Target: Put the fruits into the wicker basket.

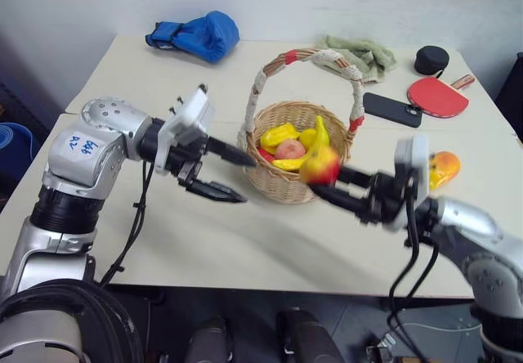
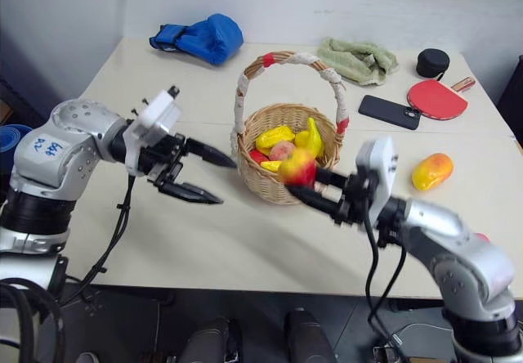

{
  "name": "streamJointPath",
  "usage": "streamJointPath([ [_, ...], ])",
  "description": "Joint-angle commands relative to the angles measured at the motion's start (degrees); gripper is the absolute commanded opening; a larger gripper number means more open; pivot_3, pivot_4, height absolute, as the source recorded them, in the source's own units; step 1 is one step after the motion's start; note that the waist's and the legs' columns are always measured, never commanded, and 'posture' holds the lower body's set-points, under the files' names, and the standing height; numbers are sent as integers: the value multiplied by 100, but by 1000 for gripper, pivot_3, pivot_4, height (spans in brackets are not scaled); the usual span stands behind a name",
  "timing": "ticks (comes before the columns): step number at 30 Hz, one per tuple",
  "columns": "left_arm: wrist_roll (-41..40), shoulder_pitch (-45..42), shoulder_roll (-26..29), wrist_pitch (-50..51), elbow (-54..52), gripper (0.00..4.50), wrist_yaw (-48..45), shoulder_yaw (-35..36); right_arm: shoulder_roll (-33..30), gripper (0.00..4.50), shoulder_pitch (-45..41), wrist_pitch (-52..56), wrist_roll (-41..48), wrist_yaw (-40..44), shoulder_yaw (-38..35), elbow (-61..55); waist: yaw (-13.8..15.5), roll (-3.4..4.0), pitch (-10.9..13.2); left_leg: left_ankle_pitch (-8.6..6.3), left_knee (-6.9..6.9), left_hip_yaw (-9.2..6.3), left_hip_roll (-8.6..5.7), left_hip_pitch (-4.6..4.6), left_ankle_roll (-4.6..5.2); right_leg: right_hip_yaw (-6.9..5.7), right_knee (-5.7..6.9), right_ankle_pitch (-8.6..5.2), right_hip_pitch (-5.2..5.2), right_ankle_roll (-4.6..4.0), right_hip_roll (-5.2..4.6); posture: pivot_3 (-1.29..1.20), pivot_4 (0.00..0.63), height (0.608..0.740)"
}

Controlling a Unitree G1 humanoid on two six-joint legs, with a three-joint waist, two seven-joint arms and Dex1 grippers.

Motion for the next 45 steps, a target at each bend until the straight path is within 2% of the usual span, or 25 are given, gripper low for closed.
streamJointPath([
  [1,-40,-188,-183,-30,47,3585,337,306,215,1857,-858,61,-831,-402,621,489,-11,0,0,1,-3,0,0,-4,-1,0,1,0,-6,0,0,0,150,740],
  [4,-71,-206,-245,8,42,3585,379,350,655,1857,-1624,-112,-1642,-788,1060,1298,-43,0,0,-1,-7,1,5,-7,-5,0,16,0,-19,0,3,0,150,740],
  [6,-35,-194,-245,-33,23,3585,416,358,801,1857,-1859,-198,-2041,-719,1341,1708,-58,1,0,0,-8,2,4,-15,-7,-1,28,1,-34,1,-1,0,150,740],
  [10,-72,-167,-203,-12,-38,3585,456,424,708,3235,-1746,-207,-2322,-494,1400,1573,-40,2,1,0,-10,-5,5,-19,-9,-8,31,1,-36,3,-4,0,150,740],
  [13,-127,-132,-212,37,-92,3585,510,498,561,4238,-1296,45,-1824,-434,677,819,-13,2,2,0,-7,-6,4,-27,-8,-10,27,2,-36,5,-7,0,150,740],
  [17,-266,-90,-391,212,-233,3585,751,636,172,4238,-370,694,-663,-478,-892,-267,63,3,1,0,-6,-10,3,-30,-8,-13,26,3,-35,5,-8,0,150,740],
  [20,-388,-28,-609,412,-467,3585,1074,696,-77,4238,394,1299,151,-880,-2200,-648,58,3,1,-2,-3,-30,1,-30,-6,-21,16,7,-17,14,-10,0,150,740],
  [22,-447,34,-723,542,-684,3585,1264,682,-263,4238,938,1536,144,-1063,-2845,-621,52,3,1,-2,-6,-31,0,-19,-4,-20,0,7,0,14,-9,0,150,740],
  [24,-539,77,-850,637,-904,3585,1405,672,-448,4383,1424,1535,-361,-1267,-3133,-387,40,4,0,-2,-8,-30,-2,-9,-4,-16,-8,7,12,14,-6,0,150,740],
  [26,-673,85,-968,758,-1076,3585,1534,684,-411,4383,1512,1506,-719,-1690,-3217,59,1,4,0,1,-12,-16,-3,-4,-4,-1,-10,7,11,14,-1,0,150,740],
  [29,-658,-27,-1135,941,-1170,3585,1883,638,-378,4383,1236,1082,-1542,-2164,-2758,881,-48,9,-2,12,-13,2,-4,5,-10,17,-9,6,10,11,3,0,150,740],
  [33,-351,-203,-1276,1101,-1169,3585,2491,461,-103,4383,384,568,-2220,-2554,-2238,2205,-121,16,-3,20,-16,5,-7,11,-16,25,-4,6,9,11,7,0,150,740],
  [37,-503,-172,-1214,1150,-1376,3585,2421,455,67,4383,-342,139,-2720,-2721,-1848,3384,-124,26,-2,22,-29,5,-6,10,-20,25,1,6,-3,11,8,0,150,740],
  [40,-537,-172,-1180,1154,-1486,3585,2460,489,332,4383,-1195,-221,-2884,-2953,-1851,4690,-148,30,0,21,-31,8,-3,8,-24,24,6,6,-11,11,9,0,150,740],
  [45,-591,-154,-1168,1144,-1615,3585,2515,512,382,2816,-1752,-344,-3064,-2936,-1746,5347,-136,48,5,22,-32,8,-3,8,-26,22,10,6,-12,11,9,0,150,740],
])
